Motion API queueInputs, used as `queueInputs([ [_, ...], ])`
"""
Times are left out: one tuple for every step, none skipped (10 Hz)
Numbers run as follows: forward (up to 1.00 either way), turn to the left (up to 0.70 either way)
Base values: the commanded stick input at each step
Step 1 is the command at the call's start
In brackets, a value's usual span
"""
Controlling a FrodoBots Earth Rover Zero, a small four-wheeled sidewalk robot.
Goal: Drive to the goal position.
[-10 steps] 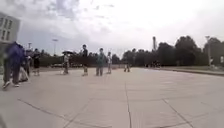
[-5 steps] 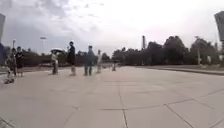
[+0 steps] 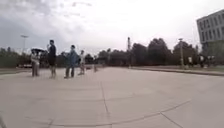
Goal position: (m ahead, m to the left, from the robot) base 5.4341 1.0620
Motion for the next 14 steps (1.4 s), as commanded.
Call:
queueInputs([
  [0.70, -0.02],
  [0.70, -0.19],
  [0.70, -0.34],
  [0.70, -0.34],
  [0.70, -0.26],
  [0.70, -0.03],
  [0.70, -0.01],
  [0.70, 0.00],
  [0.70, 0.00],
  [0.70, 0.00],
  [0.70, 0.00],
  [0.70, 0.00],
  [0.70, 0.00],
  [0.70, 0.00],
])
